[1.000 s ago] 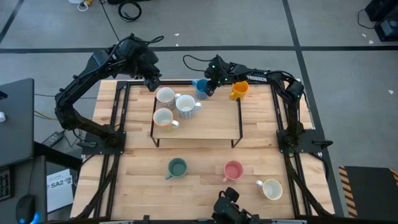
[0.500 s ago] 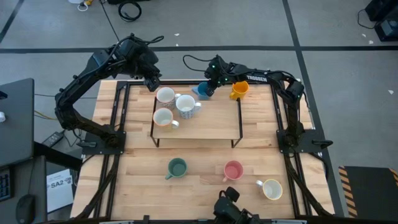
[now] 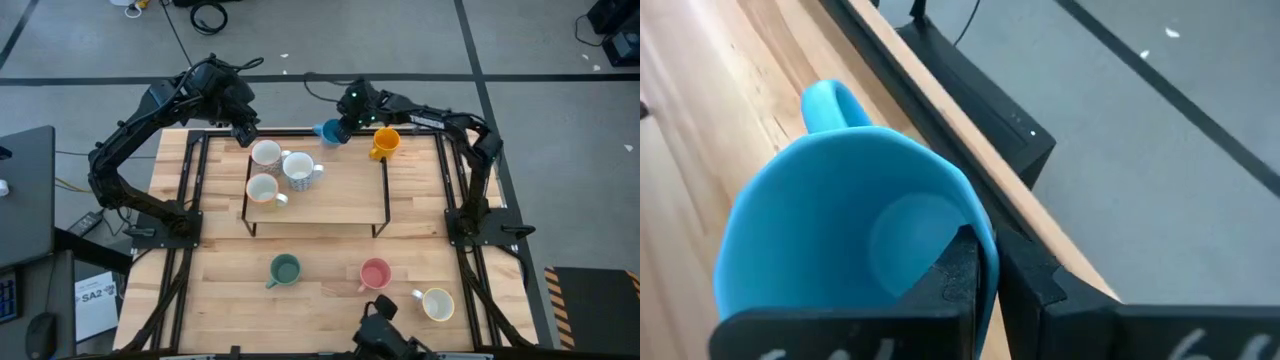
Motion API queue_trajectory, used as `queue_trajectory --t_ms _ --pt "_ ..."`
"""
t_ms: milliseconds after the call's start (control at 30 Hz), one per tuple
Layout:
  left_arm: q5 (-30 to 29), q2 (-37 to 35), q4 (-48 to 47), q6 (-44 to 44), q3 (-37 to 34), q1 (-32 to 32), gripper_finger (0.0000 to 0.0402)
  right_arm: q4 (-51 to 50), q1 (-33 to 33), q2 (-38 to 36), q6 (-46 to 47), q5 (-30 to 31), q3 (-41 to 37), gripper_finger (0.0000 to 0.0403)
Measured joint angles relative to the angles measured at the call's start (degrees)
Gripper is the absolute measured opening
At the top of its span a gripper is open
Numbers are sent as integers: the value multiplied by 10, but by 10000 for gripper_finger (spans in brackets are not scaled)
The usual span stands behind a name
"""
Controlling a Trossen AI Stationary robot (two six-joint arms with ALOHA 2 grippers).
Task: Place coffee mugs
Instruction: Put the blue mug on the shelf
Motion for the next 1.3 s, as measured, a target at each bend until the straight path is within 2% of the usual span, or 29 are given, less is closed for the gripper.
queue_trajectory --t_ms 200,500,700,867,1167,1300 --pt "0 0 0 0 0 0 157 -26 -20 -74 -35 -2 0 27" --pt "0 0 0 0 0 0 157 -87 -24 -211 -143 -6 1 27" --pt "0 0 0 0 0 0 157 -106 15 -276 -168 -82 1 27" --pt "0 0 0 0 0 0 157 -130 68 -290 -186 -126 1 27" --pt "0 0 0 -14 0 0 157 -203 148 -278 -220 -130 0 33" --pt "0 0 0 -15 0 0 157 -206 170 -271 -220 -128 1 30"
